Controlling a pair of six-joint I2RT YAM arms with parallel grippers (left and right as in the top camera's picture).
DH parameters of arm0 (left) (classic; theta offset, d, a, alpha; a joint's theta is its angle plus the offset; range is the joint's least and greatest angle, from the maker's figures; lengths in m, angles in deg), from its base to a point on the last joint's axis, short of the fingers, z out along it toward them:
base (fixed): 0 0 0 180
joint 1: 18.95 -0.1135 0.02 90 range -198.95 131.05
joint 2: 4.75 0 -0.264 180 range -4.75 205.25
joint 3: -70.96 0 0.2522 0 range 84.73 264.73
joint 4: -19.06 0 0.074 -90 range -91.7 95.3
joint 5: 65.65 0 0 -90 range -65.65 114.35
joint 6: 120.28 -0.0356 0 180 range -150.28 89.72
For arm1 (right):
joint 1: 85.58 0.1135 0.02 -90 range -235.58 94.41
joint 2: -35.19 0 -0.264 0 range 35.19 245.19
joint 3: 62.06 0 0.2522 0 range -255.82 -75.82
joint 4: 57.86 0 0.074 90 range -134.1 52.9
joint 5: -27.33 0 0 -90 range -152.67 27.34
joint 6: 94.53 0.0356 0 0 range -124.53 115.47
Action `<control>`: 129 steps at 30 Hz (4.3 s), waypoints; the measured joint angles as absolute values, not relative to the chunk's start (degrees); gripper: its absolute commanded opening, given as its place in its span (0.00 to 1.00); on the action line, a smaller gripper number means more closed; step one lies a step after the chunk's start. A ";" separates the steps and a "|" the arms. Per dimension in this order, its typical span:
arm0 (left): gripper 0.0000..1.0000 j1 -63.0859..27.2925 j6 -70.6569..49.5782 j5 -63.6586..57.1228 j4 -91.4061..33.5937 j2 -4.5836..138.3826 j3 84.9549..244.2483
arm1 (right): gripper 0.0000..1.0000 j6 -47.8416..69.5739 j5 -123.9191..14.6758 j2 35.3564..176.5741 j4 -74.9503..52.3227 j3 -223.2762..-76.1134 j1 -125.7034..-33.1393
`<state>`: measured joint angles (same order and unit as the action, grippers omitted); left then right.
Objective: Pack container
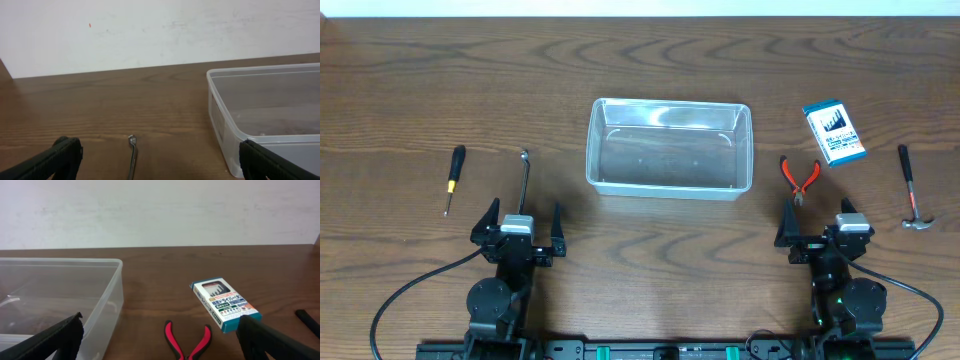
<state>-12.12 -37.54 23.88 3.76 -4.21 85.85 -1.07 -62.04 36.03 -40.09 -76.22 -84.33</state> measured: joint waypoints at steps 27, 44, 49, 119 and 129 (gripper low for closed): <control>0.98 -12.12 -37.54 23.88 3.74 -4.21 85.85 | 0.99 -1.09 -62.04 36.03 -40.09 -76.22 -83.93; 0.98 -12.12 -37.54 23.88 3.74 -4.21 85.85 | 0.99 -1.09 -62.04 36.03 -40.09 -76.22 -83.93; 0.98 -12.12 -37.54 23.88 3.74 -4.21 85.85 | 0.99 -1.09 -62.04 36.03 -40.09 -76.22 -83.93; 0.99 -25.08 -38.22 21.04 -57.22 99.11 169.48 | 0.99 0.70 -65.28 110.04 24.74 -153.33 -90.40; 0.99 -25.01 -39.62 19.79 -55.80 112.11 169.50 | 0.99 0.70 -65.28 110.04 24.78 -153.33 -90.40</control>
<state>-25.01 -39.62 19.79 -55.80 112.11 169.50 0.70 -65.28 110.04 24.78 -153.33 -90.40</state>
